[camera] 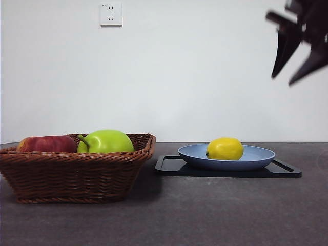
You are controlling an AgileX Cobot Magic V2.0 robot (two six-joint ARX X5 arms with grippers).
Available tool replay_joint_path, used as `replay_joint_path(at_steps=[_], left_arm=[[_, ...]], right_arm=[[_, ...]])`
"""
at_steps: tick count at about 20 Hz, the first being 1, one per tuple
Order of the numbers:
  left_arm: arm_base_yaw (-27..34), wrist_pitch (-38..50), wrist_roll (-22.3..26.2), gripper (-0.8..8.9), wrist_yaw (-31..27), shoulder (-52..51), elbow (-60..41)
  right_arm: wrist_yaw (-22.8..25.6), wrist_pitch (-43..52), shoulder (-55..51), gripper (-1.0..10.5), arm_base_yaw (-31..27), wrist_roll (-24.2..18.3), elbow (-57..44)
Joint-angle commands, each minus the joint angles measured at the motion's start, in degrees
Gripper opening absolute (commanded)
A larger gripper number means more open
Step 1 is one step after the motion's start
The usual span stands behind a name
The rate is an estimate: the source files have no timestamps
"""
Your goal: Take the lemon from the basket,put the lemon in the plate,hand out the plate
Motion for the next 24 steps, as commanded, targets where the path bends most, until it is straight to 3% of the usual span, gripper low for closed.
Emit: replay_joint_path(at_steps=[1, 4, 9, 11, 14, 18, 20, 24], left_arm=[[1.92, 0.66, 3.93, 1.51, -0.15, 0.63, 0.72], [6.05, 0.59, 6.51, 0.01, 0.07, 0.63, 0.66], [13.4, 0.42, 6.71, 0.06, 3.34, 0.09, -0.26], [16.02, 2.86, 6.71, 0.06, 6.4, -1.42, -2.71], [18.01, 9.88, 6.6, 0.06, 6.38, -5.88, -9.81], [19.69, 21.22, 5.75, 0.06, 8.0, -14.08, -24.06], [19.69, 25.49, 3.04, 0.06, 7.8, -17.81, -31.23], [19.69, 33.24, -2.6, 0.06, 7.43, -26.67, -43.76]], right_arm=[[2.93, -1.11, -4.44, 1.0, 3.85, -3.72, 1.05], [6.1, -1.27, -9.99, 0.1, 10.54, -5.64, 0.79], [20.28, 1.2, -16.79, 0.0, 20.02, -7.56, -0.2], [21.24, 5.68, -20.65, 0.0, 21.55, -7.52, -2.78], [22.75, 13.99, -27.71, 0.0, 22.23, -7.54, -9.97], [24.5, 23.41, -38.47, 0.0, 22.21, -7.69, -23.15], [27.39, 28.04, -44.02, 0.0, 22.23, -7.72, -30.32], [28.68, 32.87, -54.14, 0.0, 22.25, -7.28, -42.16]])
